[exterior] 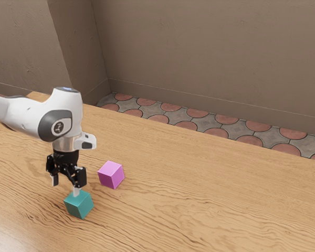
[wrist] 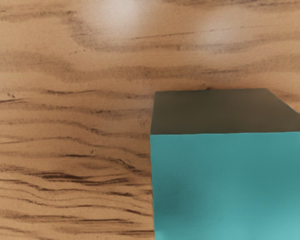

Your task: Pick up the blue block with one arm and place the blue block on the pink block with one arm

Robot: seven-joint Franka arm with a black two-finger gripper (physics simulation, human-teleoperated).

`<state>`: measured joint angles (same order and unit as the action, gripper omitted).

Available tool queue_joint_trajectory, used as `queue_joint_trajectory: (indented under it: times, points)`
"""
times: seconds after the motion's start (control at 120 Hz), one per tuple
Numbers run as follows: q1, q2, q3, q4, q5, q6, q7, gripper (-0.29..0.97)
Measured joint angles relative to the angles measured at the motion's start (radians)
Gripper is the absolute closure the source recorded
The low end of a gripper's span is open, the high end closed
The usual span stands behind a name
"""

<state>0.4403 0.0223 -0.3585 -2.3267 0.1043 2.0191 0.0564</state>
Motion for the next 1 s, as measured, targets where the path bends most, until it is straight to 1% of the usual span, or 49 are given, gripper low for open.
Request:
queue_joint_trajectory:
  times: [0.083, 0.217, 0.458, 0.75, 0.9, 1.0]
  points:
    - [-0.009, 0.016, -0.019, 0.008, -0.001, 0.011, -0.014, 0.0]
    - [-0.059, 0.076, -0.026, 0.019, -0.001, 0.033, -0.037, -0.01]
    - [-0.049, 0.127, -0.025, 0.019, 0.001, 0.064, -0.071, 0.0]
    - [-0.045, 0.092, -0.025, -0.036, 0.002, 0.085, -0.103, 0.0]
    - [-0.045, 0.098, -0.025, -0.042, 0.0, 0.099, -0.115, 0.0]
    - [-0.044, 0.101, -0.025, -0.042, -0.007, 0.106, -0.123, 0.11]
